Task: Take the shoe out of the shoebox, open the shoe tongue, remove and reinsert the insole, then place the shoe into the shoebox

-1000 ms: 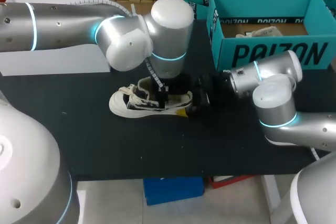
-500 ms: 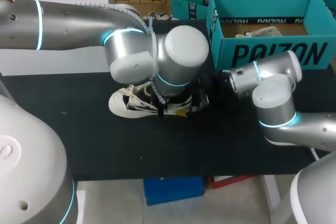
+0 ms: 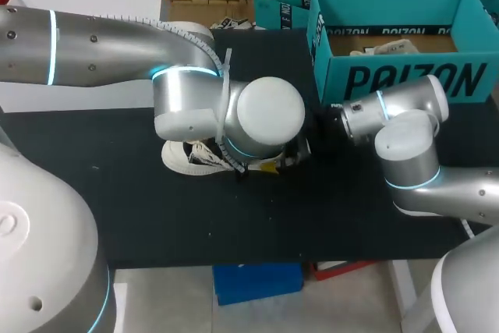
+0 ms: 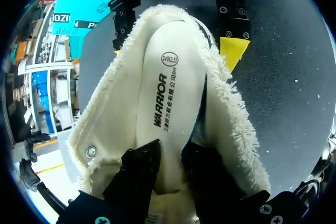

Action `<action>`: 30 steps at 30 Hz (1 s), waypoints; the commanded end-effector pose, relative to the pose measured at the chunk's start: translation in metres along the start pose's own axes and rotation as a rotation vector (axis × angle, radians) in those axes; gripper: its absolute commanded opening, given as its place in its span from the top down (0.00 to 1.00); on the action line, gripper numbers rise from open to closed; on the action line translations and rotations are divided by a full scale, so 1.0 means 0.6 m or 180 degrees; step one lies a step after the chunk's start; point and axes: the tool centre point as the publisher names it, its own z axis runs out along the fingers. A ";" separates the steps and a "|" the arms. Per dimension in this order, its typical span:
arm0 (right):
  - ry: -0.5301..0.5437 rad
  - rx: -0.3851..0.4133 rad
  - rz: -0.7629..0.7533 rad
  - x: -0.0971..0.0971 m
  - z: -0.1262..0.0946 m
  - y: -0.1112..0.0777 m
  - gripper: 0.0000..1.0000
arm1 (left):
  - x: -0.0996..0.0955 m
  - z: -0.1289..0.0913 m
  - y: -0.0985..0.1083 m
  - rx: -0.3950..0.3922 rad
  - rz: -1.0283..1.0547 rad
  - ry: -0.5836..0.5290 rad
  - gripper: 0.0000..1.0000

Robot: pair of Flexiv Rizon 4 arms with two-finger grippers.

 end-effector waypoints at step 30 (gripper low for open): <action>-0.0001 0.0009 0.0007 -0.002 0.000 -0.003 1.00 | -0.020 0.092 0.025 0.0781 0.0160 0.0820 1.00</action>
